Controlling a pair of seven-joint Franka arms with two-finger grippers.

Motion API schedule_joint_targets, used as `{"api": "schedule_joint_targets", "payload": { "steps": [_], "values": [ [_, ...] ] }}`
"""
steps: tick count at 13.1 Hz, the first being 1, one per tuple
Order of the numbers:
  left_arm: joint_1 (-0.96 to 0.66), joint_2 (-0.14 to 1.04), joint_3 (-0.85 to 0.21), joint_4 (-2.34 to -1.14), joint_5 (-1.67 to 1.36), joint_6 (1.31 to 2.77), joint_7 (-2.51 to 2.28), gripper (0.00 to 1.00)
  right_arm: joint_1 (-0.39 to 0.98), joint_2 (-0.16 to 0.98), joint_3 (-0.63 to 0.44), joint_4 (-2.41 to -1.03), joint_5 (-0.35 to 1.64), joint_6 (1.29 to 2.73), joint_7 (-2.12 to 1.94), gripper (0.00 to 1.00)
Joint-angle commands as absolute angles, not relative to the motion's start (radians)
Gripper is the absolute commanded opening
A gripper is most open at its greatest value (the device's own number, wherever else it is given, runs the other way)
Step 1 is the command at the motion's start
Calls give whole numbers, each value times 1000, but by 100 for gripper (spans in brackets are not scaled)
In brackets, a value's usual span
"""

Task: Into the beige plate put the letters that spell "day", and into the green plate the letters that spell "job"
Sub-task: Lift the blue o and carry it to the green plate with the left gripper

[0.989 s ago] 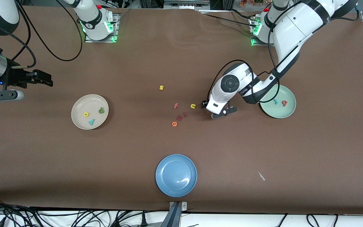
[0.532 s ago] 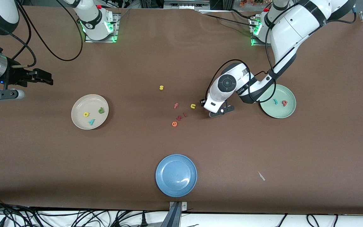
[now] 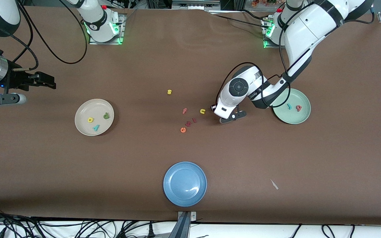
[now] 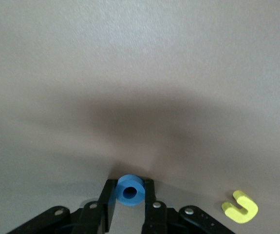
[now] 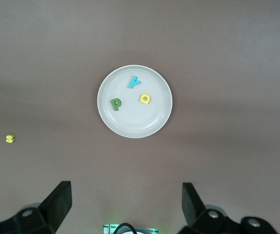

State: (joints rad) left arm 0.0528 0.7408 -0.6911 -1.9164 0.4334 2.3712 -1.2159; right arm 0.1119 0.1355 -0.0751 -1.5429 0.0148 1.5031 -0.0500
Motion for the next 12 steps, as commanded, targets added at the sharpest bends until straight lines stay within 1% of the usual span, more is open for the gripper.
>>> {"api": "schedule_joint_targets", "payload": {
  "steps": [1, 2, 3, 5, 7, 8, 10, 12],
  "values": [
    [106, 686, -699, -1885, 457, 2278, -1192, 0, 104, 132, -69, -1529, 14, 1483, -60, 100],
    [139, 652, -725, -1879, 446, 2225, -1139, 0, 104, 132, -69, -1529, 14, 1483, -60, 100],
    [211, 631, -764, -1876, 430, 2168, -1068, 0, 104, 132, -69, -1529, 14, 1482, -60, 100],
    [395, 608, -884, -1876, 405, 2064, -935, 0, 104, 132, -69, -1529, 14, 1482, -61, 100],
    [591, 607, -1013, -1876, 405, 1918, -797, 0, 104, 132, -69, -1529, 14, 1483, -63, 100],
    [671, 606, -1056, -1878, 406, 1849, -714, 0, 104, 133, -69, -1529, 12, 1483, -64, 100],
    [759, 606, -1071, -1888, 416, 1767, -584, 0, 104, 133, -69, -1529, 14, 1483, -64, 100],
    [813, 612, -1060, -1917, 429, 1755, -476, 0, 104, 133, -69, -1529, 14, 1482, -64, 100]
  ]
}}
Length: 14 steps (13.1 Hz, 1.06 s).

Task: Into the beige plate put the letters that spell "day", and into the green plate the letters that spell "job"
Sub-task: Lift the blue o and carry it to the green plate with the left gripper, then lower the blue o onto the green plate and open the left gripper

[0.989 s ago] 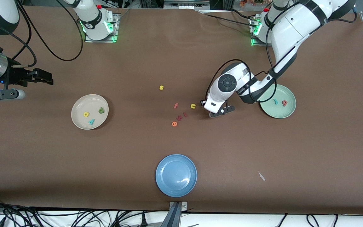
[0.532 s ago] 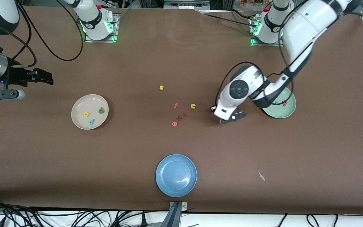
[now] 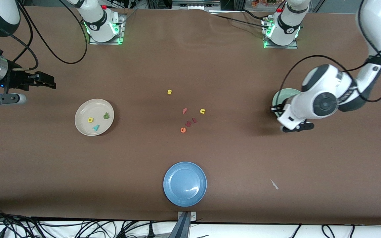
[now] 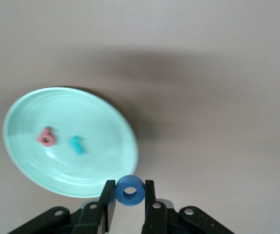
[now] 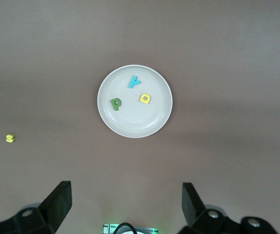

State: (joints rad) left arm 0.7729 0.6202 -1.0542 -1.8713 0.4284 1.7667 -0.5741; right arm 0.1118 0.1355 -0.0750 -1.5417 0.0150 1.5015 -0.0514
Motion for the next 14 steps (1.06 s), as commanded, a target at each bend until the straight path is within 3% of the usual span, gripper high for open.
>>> {"api": "schedule_joint_targets", "payload": {
  "steps": [1, 6, 8, 10, 11, 12, 14],
  "values": [
    [862, 617, -1060, -1942, 458, 1755, -424, 0, 104, 133, -69, -1529, 14, 1482, -64, 100],
    [971, 695, -1016, -2063, 641, 1810, -364, 4, 104, 137, -69, -1529, 14, 1482, -78, 100],
    [973, 696, -983, -2098, 643, 1899, -365, 12, 103, 137, -69, -1531, 14, 1482, -78, 100],
    [969, 695, -983, -2094, 641, 1907, -371, 34, 103, 137, -69, -1531, 14, 1482, -80, 100],
    [969, 693, -983, -2092, 641, 1905, -374, 75, 103, 137, -69, -1531, 14, 1482, -80, 100],
    [968, 689, -986, -2089, 640, 1899, -376, 100, 103, 137, -69, -1531, 14, 1482, -81, 100],
    [968, 666, -999, -2069, 621, 1869, -376, 100, 103, 137, -69, -1531, 14, 1483, -97, 100]
  ]
}}
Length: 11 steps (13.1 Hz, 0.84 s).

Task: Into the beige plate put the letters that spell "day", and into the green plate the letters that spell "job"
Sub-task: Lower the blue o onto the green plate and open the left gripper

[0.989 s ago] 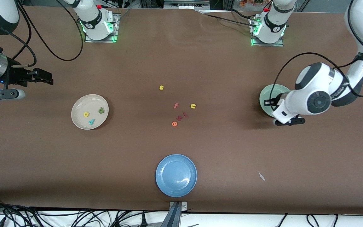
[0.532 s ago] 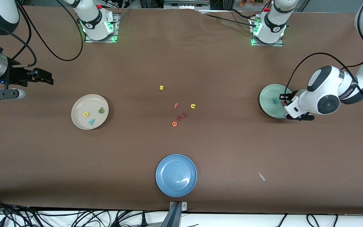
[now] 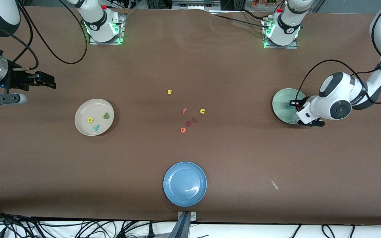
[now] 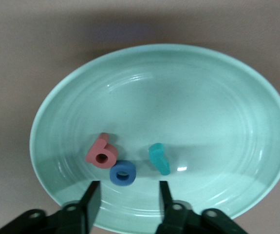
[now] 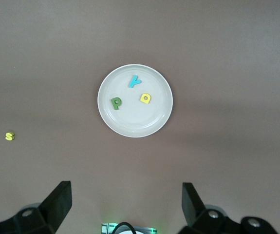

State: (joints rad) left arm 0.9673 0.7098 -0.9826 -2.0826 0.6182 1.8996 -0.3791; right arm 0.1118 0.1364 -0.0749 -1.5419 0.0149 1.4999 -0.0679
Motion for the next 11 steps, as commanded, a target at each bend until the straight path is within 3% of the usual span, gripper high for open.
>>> {"api": "schedule_joint_targets", "payload": {
  "steps": [1, 6, 9, 11],
  "values": [
    [969, 657, -1041, -2036, 620, 1823, -376, 100, 103, 137, -69, -1531, 14, 1482, -97, 100],
    [934, 657, -1198, -1697, 546, 1487, -379, 100, 103, 137, -69, -1531, 12, 1482, -95, 100],
    [801, 672, -1180, -1444, 555, 1317, -377, 100, 103, 137, -69, -1531, 12, 1482, -97, 100],
    [688, 672, -1108, -1344, 554, 1267, -379, 100, 103, 137, -69, -1531, 14, 1482, -97, 100]
  ]
}}
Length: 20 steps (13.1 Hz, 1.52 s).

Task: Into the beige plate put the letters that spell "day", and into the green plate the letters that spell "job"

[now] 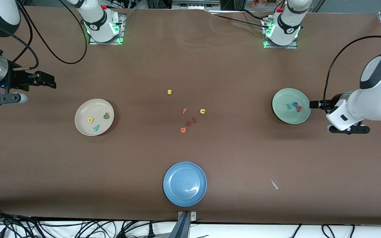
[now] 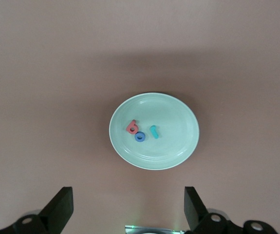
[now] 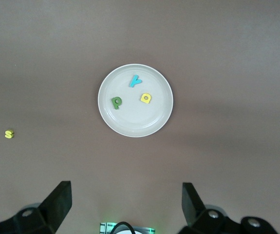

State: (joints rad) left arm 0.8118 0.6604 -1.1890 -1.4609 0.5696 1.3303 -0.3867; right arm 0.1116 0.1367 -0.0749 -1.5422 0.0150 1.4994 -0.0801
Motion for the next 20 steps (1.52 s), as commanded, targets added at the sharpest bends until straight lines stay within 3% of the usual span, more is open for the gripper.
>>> {"api": "schedule_joint_targets", "payload": {
  "steps": [1, 4, 8, 9, 12, 13, 15, 20],
  "values": [
    [610, 675, -1045, -1266, 549, 1246, -377, 100, 103, 137, -69, -1531, 14, 1482, -97, 100],
    [334, 712, -802, -1044, 545, 1163, -376, 100, 103, 137, -69, -1531, 14, 1482, -97, 100],
    [227, 701, -636, -991, 471, 1160, -327, 100, 103, 138, -69, -1531, 14, 1482, -97, 100],
    [172, 687, -538, -967, 421, 1160, -268, 100, 103, 138, -69, -1531, 12, 1482, -97, 100],
    [-7, 599, -93, -966, 80, 1176, -166, 100, 103, 138, -69, -1531, 12, 1483, -97, 100],
    [-37, 574, -9, -972, 4, 1213, -141, 100, 103, 138, -69, -1531, 14, 1483, -97, 100],
    [-49, 499, 15, -1090, -17, 1303, -129, 99, 103, 138, -69, -1531, 12, 1482, -97, 100],
    [-19, 203, -4, -1573, -14, 1722, -109, 98, 103, 140, -69, -1531, 12, 1483, -98, 100]
  ]
}}
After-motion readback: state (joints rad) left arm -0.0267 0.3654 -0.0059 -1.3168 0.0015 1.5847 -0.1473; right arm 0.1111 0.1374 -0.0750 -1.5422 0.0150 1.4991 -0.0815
